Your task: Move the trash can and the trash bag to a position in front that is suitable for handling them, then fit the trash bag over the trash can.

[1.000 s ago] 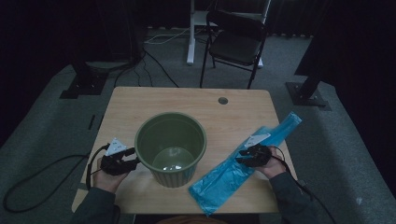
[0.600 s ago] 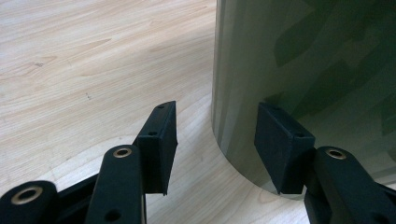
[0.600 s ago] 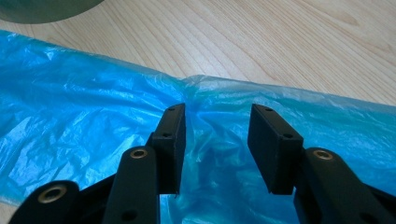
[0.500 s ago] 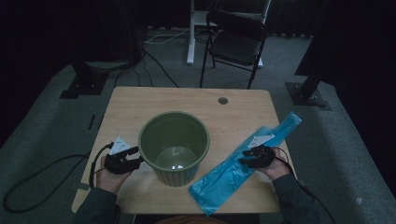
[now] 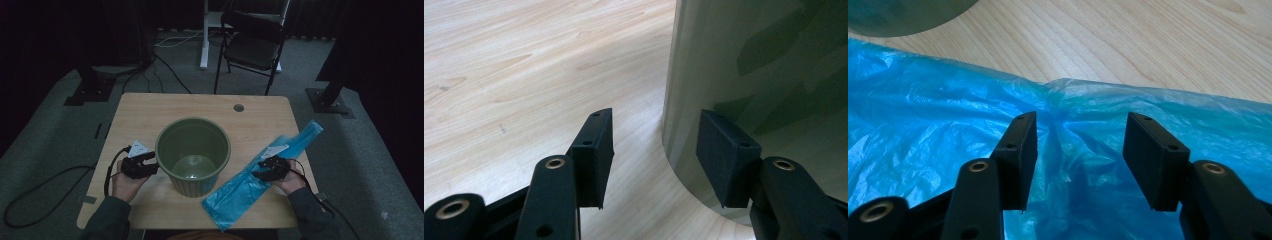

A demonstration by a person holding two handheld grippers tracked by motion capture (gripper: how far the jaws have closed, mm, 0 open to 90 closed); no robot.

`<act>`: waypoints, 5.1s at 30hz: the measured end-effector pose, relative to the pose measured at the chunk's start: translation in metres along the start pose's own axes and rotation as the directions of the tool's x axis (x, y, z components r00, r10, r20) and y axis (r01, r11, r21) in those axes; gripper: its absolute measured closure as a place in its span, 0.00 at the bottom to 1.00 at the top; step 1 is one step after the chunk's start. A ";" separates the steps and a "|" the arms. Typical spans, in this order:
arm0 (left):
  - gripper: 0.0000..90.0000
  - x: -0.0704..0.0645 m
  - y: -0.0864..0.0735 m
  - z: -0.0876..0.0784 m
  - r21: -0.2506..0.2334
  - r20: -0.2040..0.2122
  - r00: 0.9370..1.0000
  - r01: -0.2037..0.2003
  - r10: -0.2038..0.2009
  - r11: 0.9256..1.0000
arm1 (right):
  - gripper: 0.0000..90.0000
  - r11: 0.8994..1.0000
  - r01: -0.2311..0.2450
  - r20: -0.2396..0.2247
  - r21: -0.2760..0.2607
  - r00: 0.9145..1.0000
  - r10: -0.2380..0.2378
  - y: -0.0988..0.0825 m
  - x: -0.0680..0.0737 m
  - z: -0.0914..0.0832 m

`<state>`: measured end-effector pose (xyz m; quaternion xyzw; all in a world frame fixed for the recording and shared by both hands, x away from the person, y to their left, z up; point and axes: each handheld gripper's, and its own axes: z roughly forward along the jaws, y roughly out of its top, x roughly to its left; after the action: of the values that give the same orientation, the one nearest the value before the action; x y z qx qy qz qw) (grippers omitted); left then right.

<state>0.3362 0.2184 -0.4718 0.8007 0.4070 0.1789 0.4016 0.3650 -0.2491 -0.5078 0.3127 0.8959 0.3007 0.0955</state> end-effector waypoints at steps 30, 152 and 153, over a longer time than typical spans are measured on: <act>0.54 0.012 0.018 0.042 -0.011 -0.010 1.000 0.005 -0.005 1.000 | 0.39 0.999 0.028 0.037 0.021 0.999 -0.028 -0.001 0.019 0.021; 0.53 -0.004 0.012 0.038 0.039 0.038 0.999 0.008 -0.009 0.999 | 0.95 0.956 0.187 0.142 -0.228 0.977 -0.157 0.140 -0.021 -0.145; 0.53 -0.003 0.012 0.038 0.040 0.038 0.999 0.007 -0.009 0.999 | 0.95 0.955 0.185 0.143 -0.233 0.978 -0.155 0.141 -0.020 -0.147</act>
<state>0.3632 0.1928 -0.4853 0.8103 0.4057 0.1537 0.3940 0.3995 -0.2438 -0.3063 0.2381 0.8681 0.3796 0.2138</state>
